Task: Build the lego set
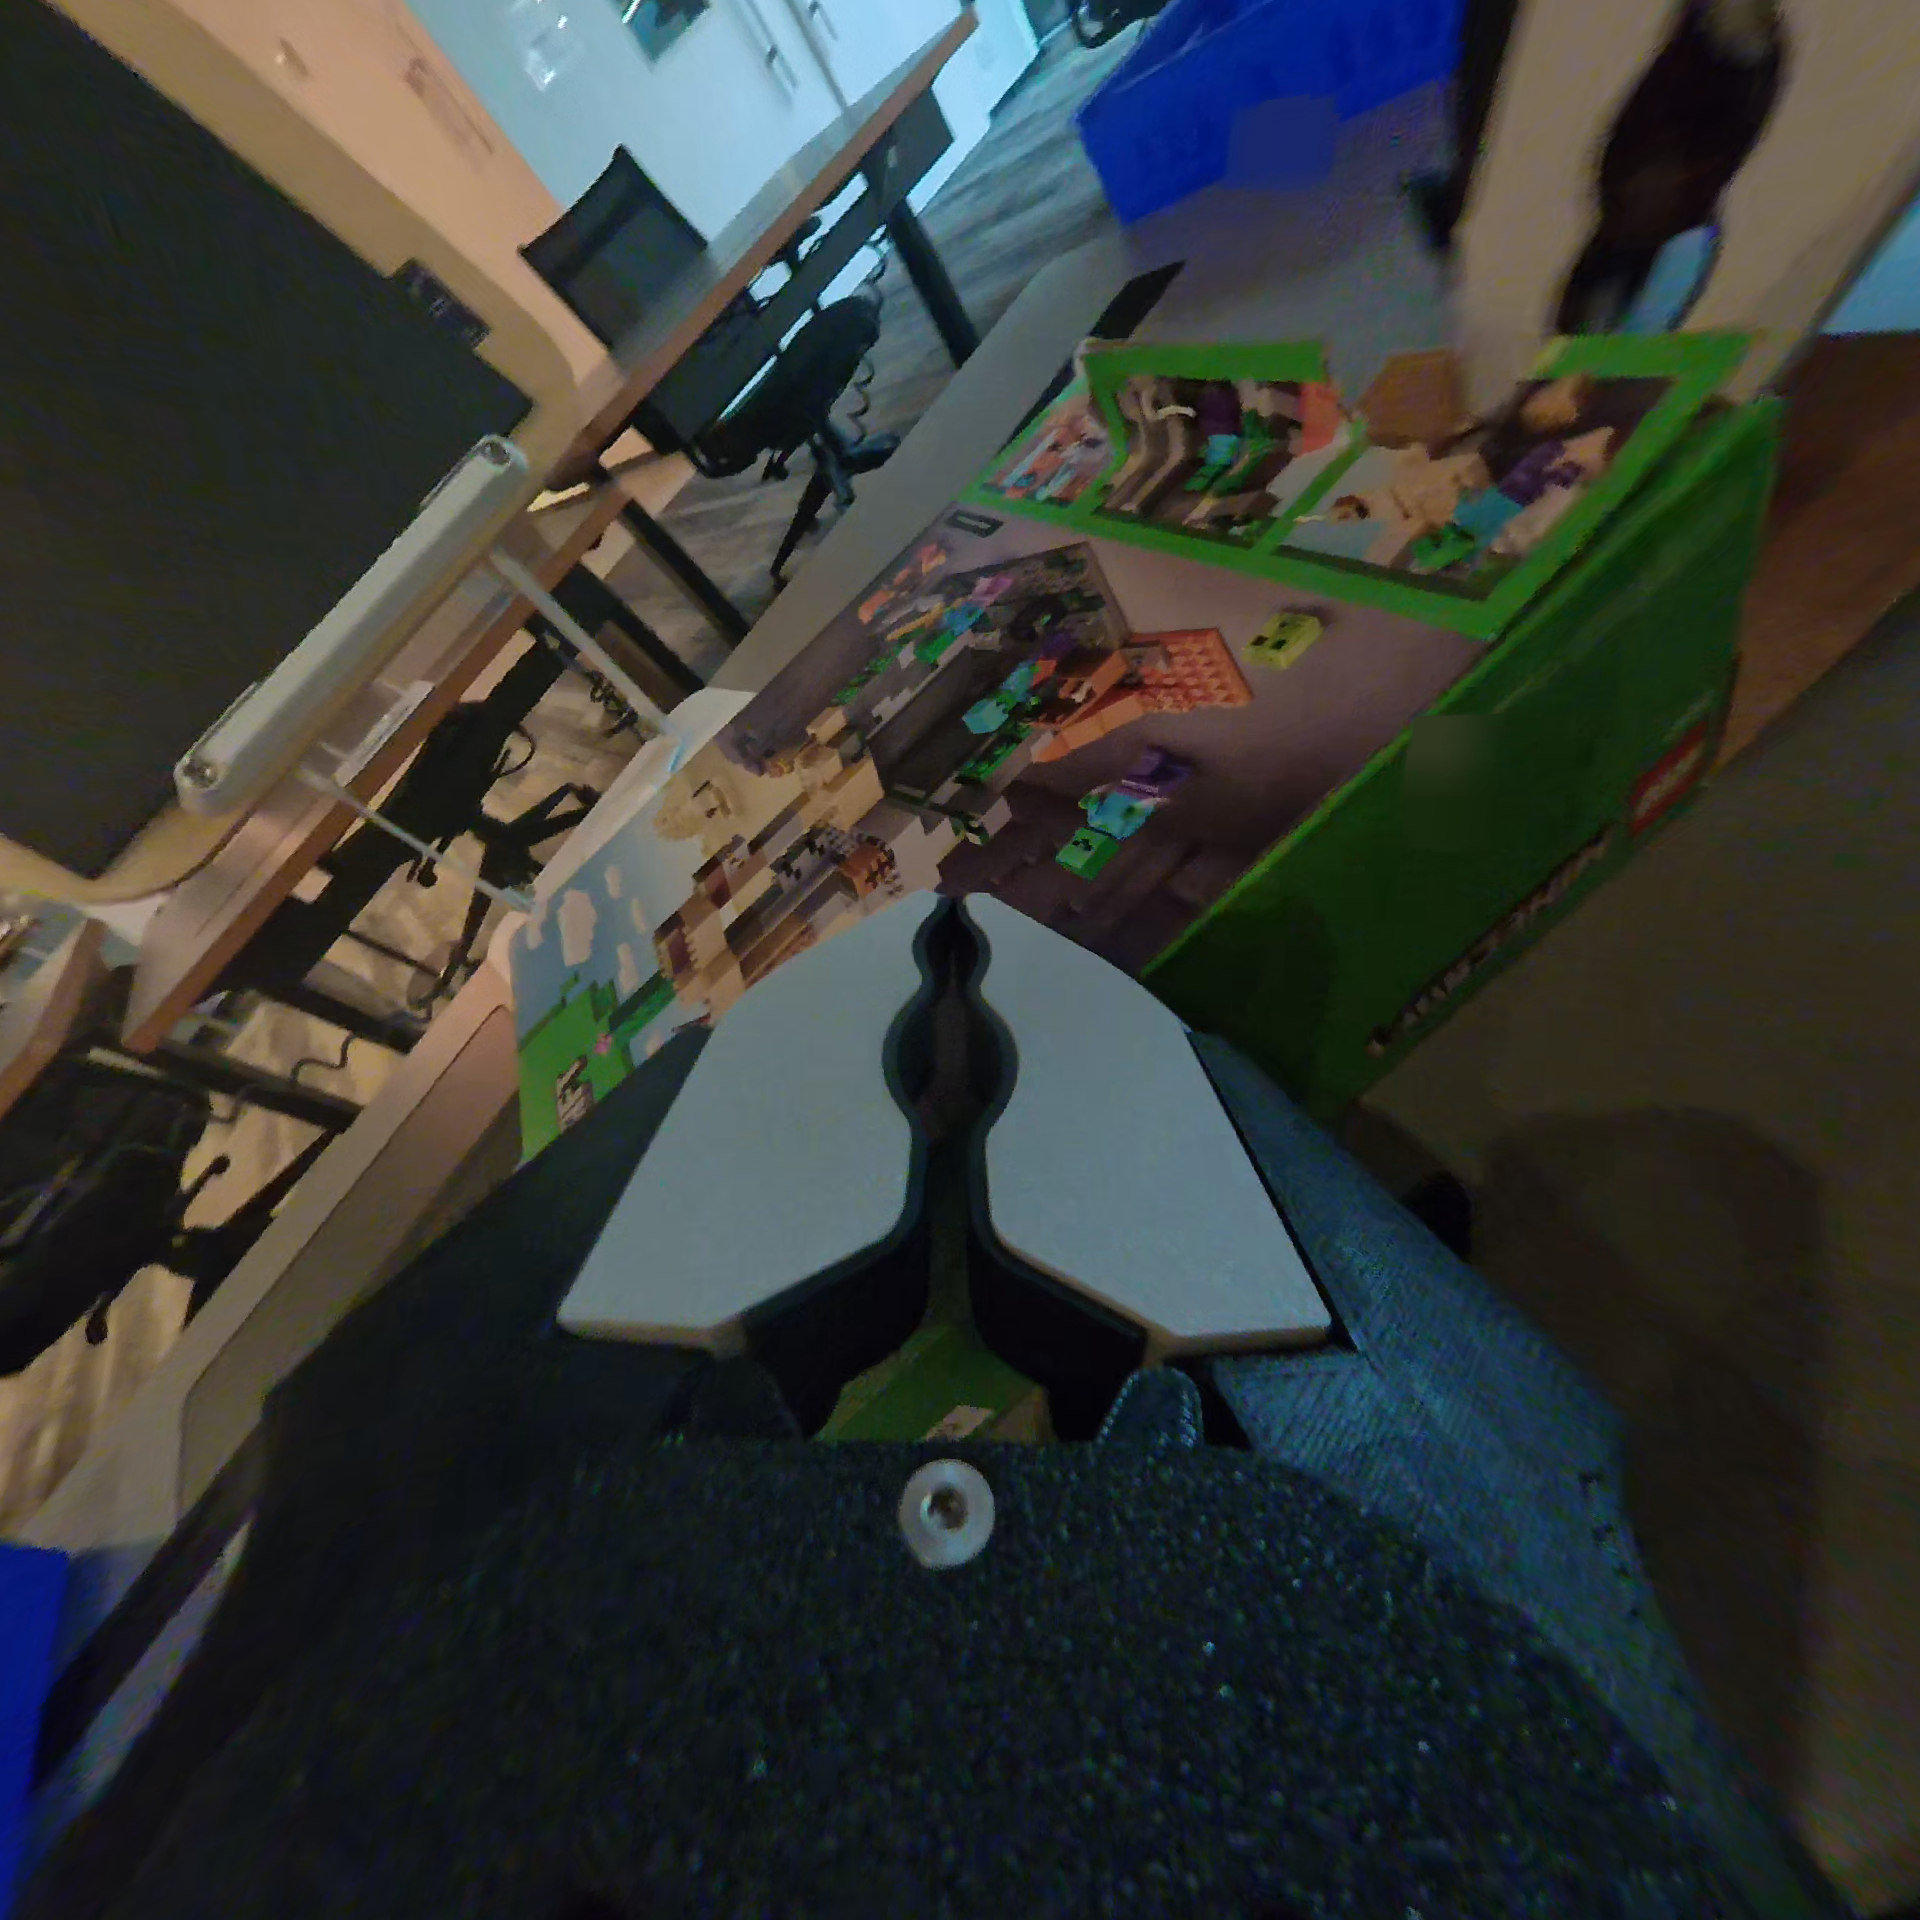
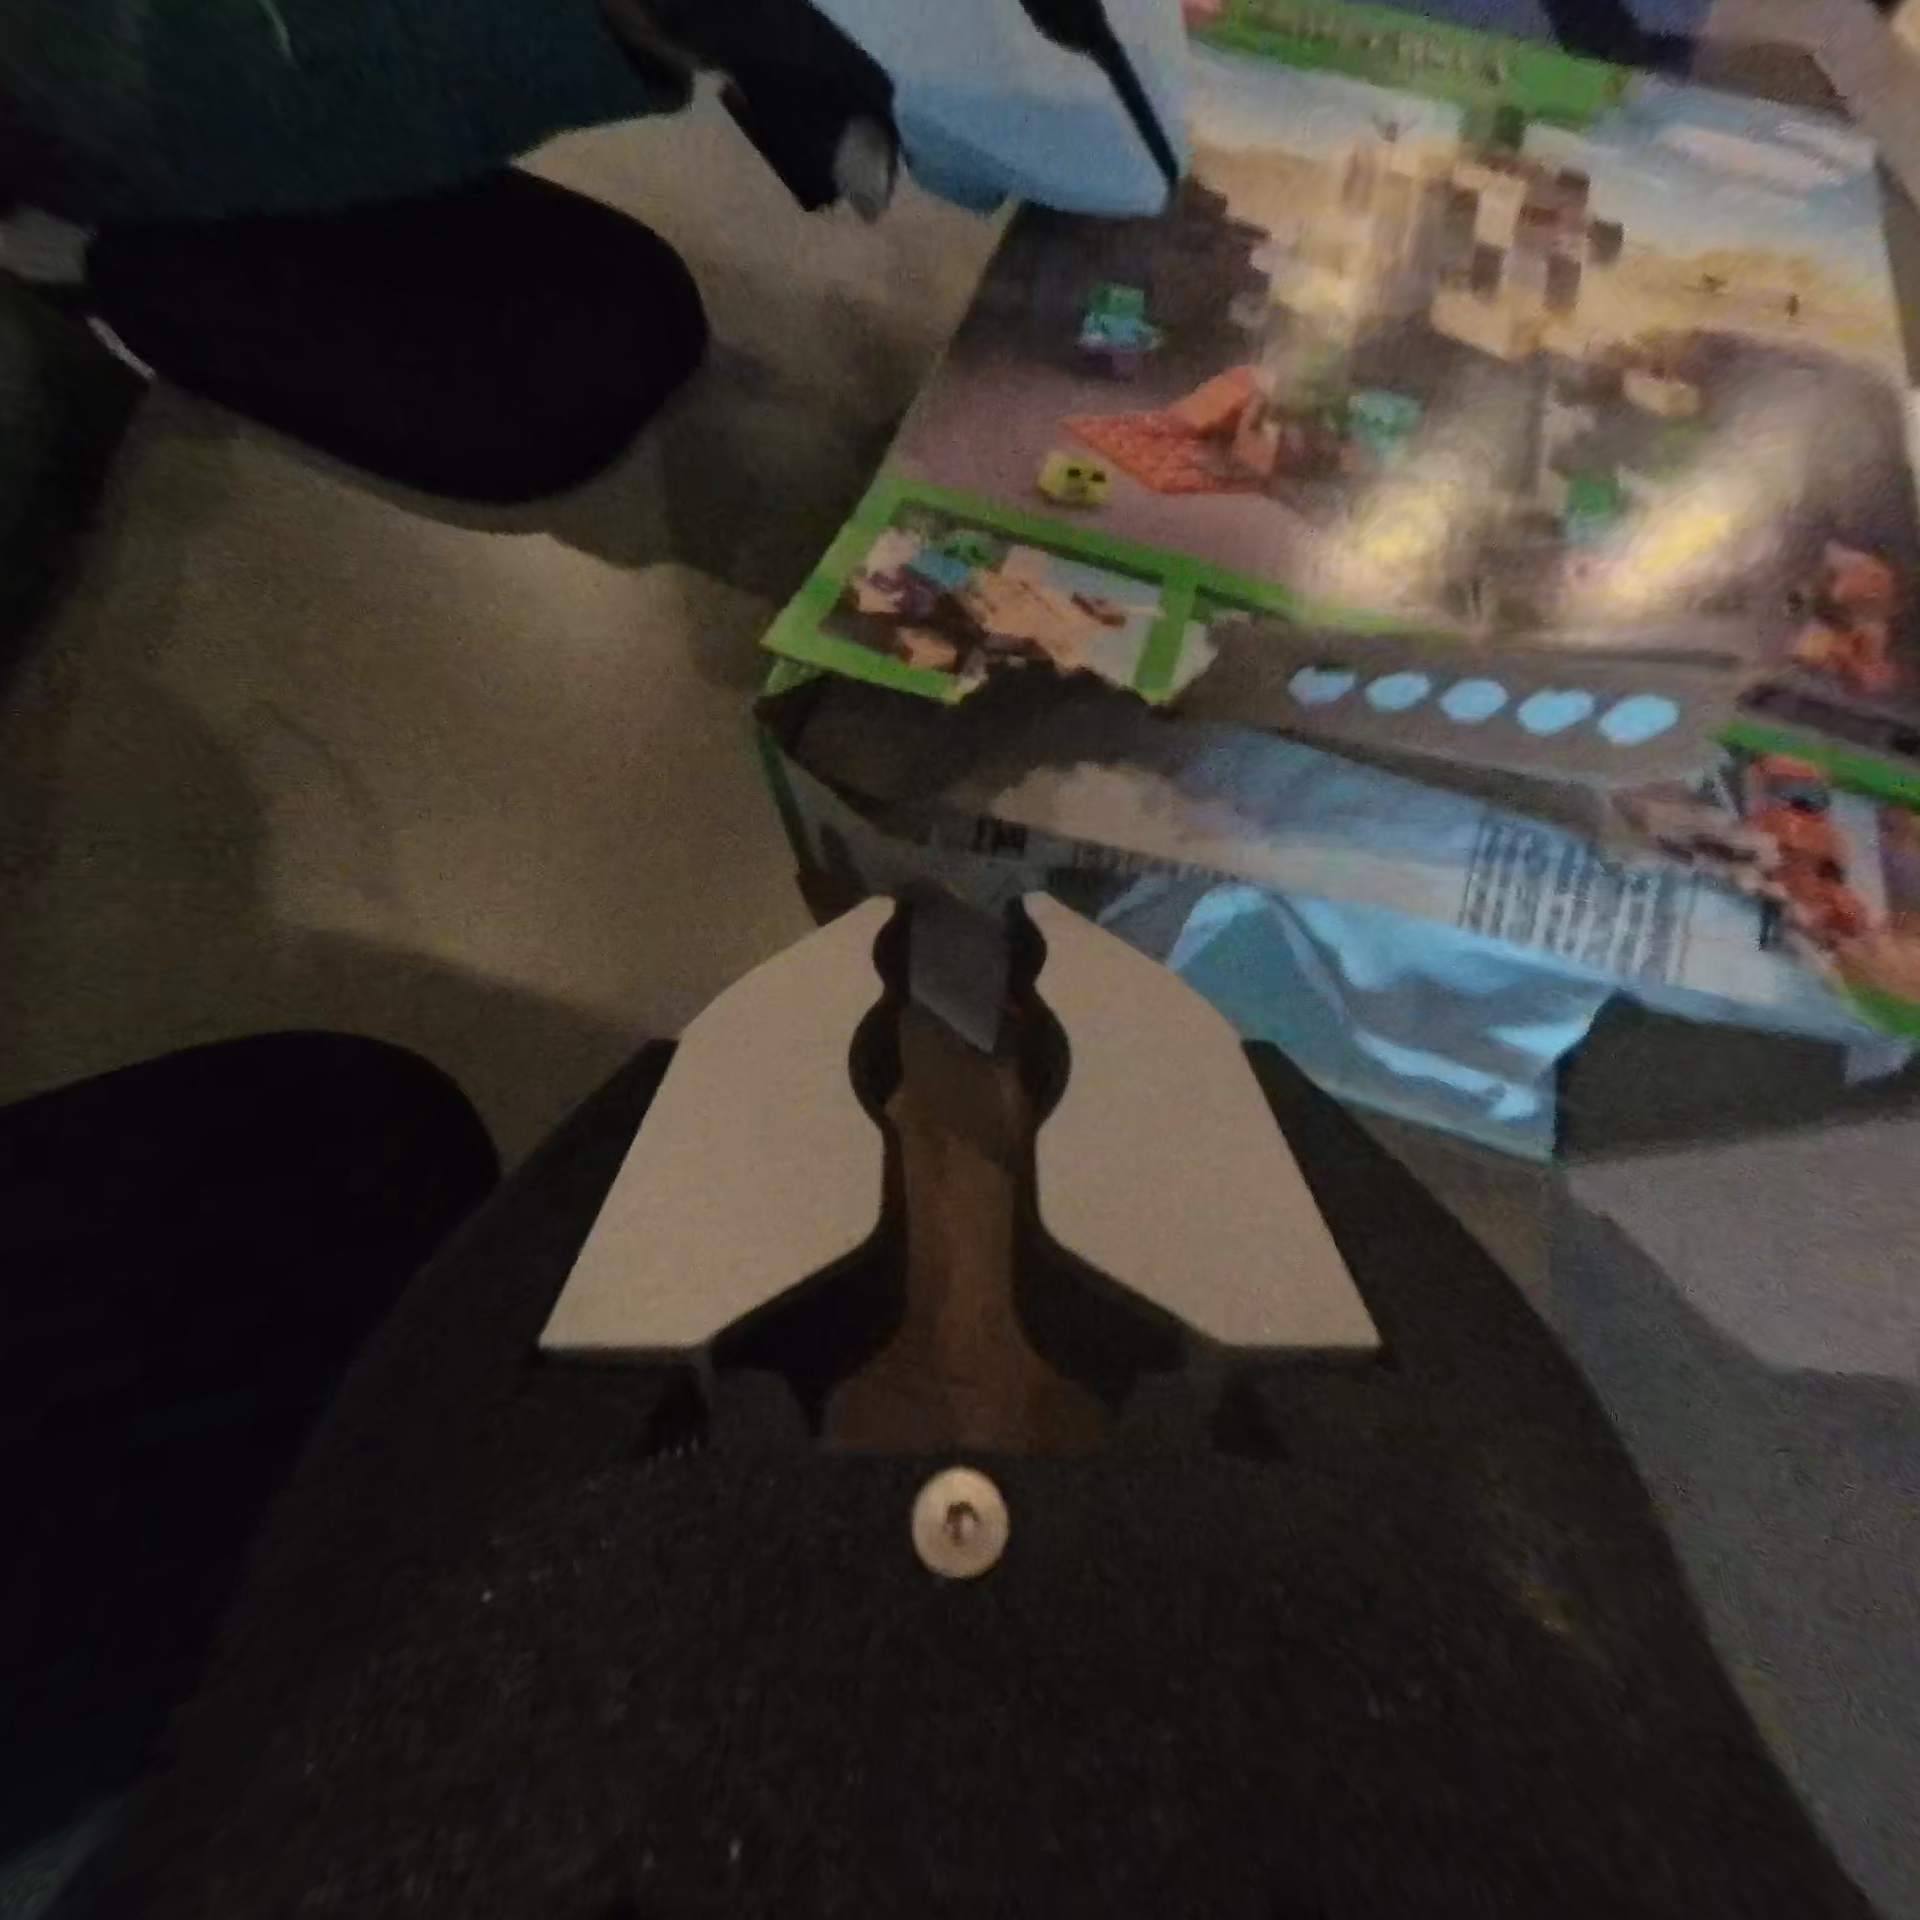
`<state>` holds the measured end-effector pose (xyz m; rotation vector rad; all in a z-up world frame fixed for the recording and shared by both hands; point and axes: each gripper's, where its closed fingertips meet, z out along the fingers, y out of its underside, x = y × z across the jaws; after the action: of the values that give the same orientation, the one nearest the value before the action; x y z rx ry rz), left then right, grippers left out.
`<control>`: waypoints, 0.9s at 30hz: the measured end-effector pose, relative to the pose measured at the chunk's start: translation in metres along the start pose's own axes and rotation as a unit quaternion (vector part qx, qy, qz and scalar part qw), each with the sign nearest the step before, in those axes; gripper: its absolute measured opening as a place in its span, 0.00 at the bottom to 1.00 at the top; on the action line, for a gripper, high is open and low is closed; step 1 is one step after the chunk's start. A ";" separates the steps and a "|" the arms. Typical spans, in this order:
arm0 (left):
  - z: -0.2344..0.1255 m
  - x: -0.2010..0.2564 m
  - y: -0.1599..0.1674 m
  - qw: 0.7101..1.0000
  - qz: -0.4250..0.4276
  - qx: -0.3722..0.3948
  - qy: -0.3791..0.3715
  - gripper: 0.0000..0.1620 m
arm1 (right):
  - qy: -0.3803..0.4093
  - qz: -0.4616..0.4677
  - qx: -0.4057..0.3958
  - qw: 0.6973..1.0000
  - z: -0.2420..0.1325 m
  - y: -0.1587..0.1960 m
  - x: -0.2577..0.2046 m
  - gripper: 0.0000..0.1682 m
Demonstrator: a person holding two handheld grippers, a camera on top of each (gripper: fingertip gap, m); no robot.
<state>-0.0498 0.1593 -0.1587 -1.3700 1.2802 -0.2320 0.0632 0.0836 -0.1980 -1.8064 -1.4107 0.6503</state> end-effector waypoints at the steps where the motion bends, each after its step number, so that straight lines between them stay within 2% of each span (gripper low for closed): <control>1: 0.000 -0.001 -0.001 1.000 -0.009 0.001 -0.003 0.00 | 0.010 0.018 -0.016 1.000 -0.004 0.004 -0.003 0.08; 5: 0.002 -0.003 -0.002 1.000 -0.026 -0.008 -0.015 0.00 | 0.100 0.062 -0.073 0.990 -0.014 0.013 -0.032 0.01; 10: 0.004 -0.002 -0.001 0.999 -0.015 -0.029 -0.036 0.00 | 0.229 0.088 -0.115 0.963 -0.002 0.002 -0.063 0.03; 18: 0.002 0.001 -0.002 0.999 -0.038 -0.026 -0.025 0.00 | 0.271 0.098 -0.090 0.953 0.032 -0.024 -0.073 0.08; 22: 0.001 0.002 -0.001 0.999 -0.032 -0.029 -0.022 0.00 | 0.251 0.064 -0.054 0.964 0.059 -0.038 -0.068 0.00; 27: 0.000 0.003 0.000 0.999 -0.023 -0.029 -0.023 0.00 | 0.284 0.009 -0.071 0.956 0.069 -0.041 -0.040 0.00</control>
<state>-0.0489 0.1569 -0.1603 -1.4479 1.2261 -0.1955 -0.0240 0.0663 -0.2086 -1.9124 -1.0650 0.0161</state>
